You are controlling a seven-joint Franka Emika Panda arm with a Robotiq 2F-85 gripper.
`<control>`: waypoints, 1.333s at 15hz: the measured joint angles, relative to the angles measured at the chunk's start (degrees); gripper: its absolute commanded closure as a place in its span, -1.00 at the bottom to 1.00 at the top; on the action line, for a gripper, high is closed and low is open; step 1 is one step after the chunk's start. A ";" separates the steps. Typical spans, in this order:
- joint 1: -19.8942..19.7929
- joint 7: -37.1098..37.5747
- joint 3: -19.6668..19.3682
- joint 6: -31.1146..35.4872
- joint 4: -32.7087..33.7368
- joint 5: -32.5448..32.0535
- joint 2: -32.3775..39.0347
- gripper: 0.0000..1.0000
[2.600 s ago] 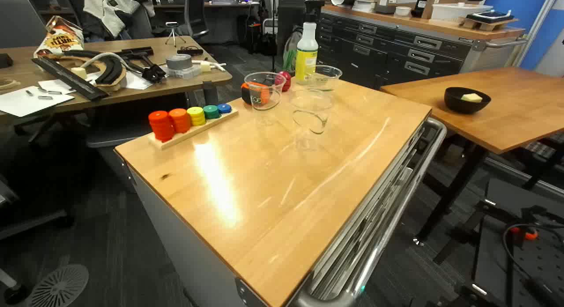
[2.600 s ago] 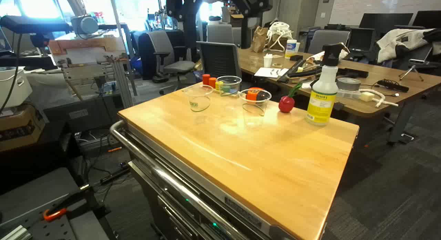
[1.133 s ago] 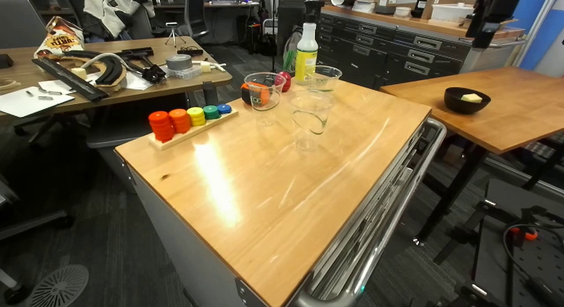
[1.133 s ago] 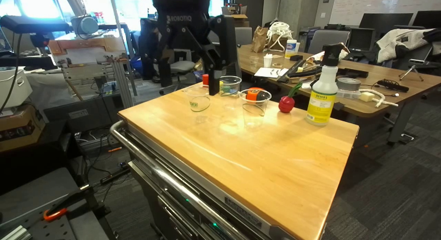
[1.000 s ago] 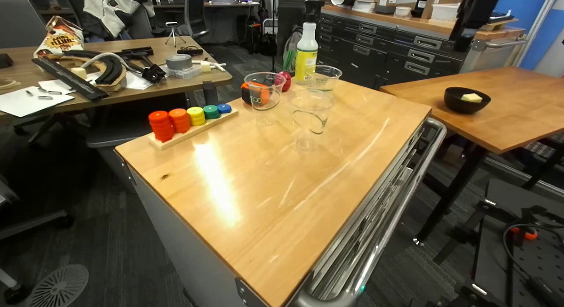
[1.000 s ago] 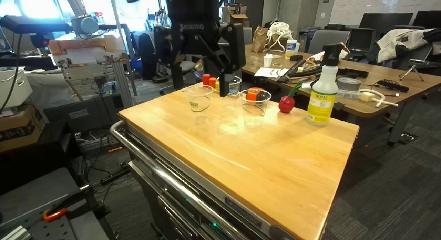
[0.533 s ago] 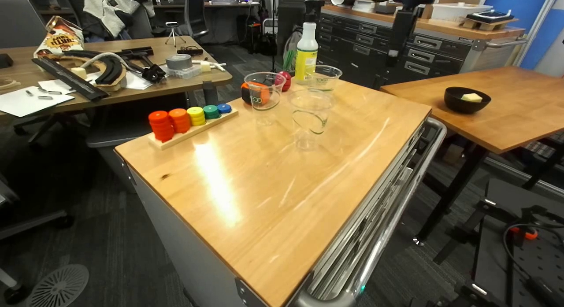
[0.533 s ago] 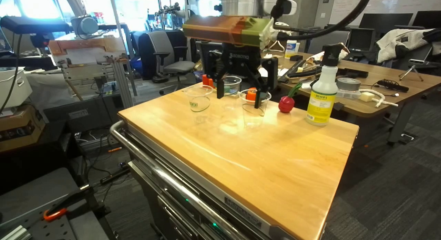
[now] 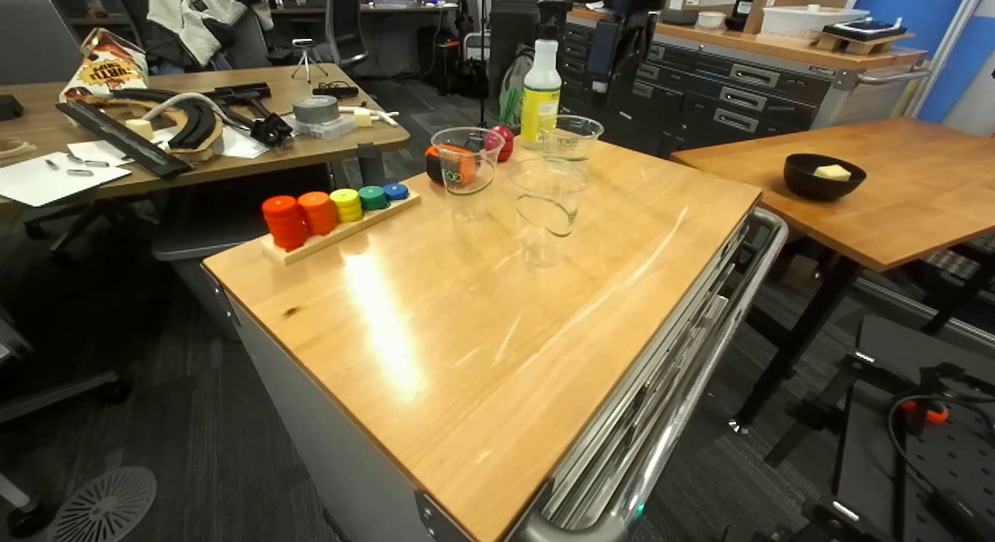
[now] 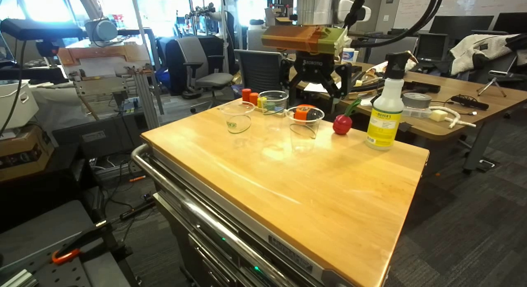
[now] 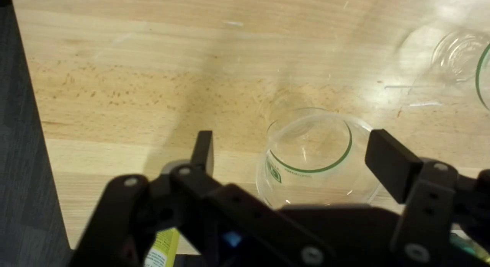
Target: Stack the clear cups inside each other
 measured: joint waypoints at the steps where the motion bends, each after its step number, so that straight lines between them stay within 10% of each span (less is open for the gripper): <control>1: -0.15 0.38 0.24 -0.07 0.99 0.00 1.12 -1.00; 5: -0.88 0.89 0.69 0.25 3.12 -0.16 5.81 -1.00; 6: -1.10 1.04 0.75 0.69 3.43 -0.31 6.95 -0.50; 16: -2.37 2.31 1.82 4.69 6.82 -0.44 10.29 0.95; 20: -2.32 2.43 2.31 4.86 6.97 -1.41 9.37 0.97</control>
